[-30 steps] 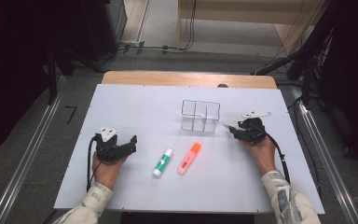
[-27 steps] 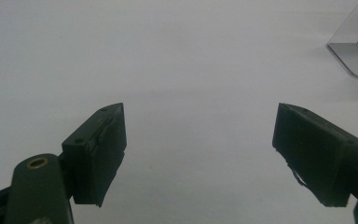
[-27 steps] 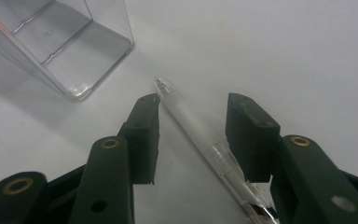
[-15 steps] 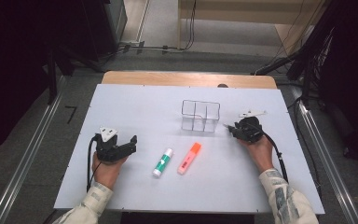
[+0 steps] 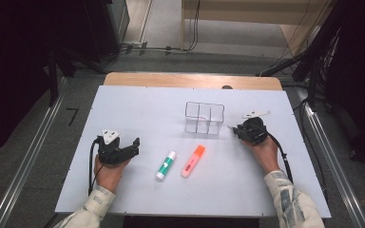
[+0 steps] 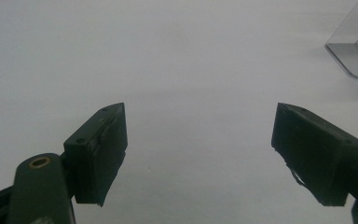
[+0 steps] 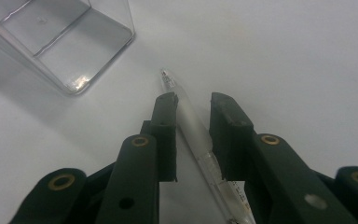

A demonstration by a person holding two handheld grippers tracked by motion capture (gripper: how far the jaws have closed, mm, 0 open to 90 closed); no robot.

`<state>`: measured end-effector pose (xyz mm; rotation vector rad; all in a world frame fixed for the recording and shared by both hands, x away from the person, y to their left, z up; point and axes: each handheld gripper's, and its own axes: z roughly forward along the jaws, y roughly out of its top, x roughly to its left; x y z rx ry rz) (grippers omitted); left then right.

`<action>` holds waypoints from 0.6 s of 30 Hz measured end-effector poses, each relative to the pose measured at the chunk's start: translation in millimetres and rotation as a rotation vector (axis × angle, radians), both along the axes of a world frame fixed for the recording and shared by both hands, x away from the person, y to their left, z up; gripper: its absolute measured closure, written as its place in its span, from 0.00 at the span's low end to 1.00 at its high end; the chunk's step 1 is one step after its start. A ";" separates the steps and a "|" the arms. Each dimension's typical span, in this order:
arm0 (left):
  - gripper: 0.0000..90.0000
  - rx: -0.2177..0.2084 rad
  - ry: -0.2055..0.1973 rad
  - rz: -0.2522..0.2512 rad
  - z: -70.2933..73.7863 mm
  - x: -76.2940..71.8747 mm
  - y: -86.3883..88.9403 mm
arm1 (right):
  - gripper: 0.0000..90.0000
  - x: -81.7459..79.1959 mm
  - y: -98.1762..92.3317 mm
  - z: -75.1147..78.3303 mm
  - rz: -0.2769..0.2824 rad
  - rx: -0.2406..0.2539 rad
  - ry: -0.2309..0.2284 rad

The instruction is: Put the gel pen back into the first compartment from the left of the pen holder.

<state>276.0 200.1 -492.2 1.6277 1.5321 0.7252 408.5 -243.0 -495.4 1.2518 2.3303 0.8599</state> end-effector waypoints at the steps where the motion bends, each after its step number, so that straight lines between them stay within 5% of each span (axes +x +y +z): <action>1: 0.20 0.000 0.000 0.000 -0.1 0.1 0.0 | 0.79 0.0 0.0 0.0 0.000 0.000 0.000; 18: 0.20 -0.002 0.000 -0.001 0.5 -0.3 0.7 | 0.88 0.2 0.9 1.4 0.006 0.021 0.032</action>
